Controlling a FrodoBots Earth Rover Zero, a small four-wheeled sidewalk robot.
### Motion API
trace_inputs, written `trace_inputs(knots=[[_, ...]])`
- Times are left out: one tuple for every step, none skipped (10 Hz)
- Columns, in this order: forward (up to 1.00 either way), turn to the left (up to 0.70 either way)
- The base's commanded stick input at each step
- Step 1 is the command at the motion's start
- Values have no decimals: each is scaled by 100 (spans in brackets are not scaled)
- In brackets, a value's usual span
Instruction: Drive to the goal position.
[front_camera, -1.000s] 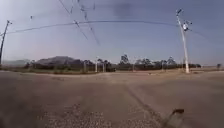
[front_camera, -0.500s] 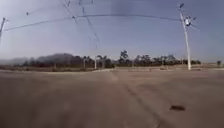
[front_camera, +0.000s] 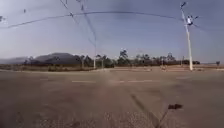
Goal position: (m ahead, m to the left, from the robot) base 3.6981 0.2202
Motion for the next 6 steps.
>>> trace_inputs(knots=[[100,0],[100,0],[100,0],[100,0],[100,0],[100,27]])
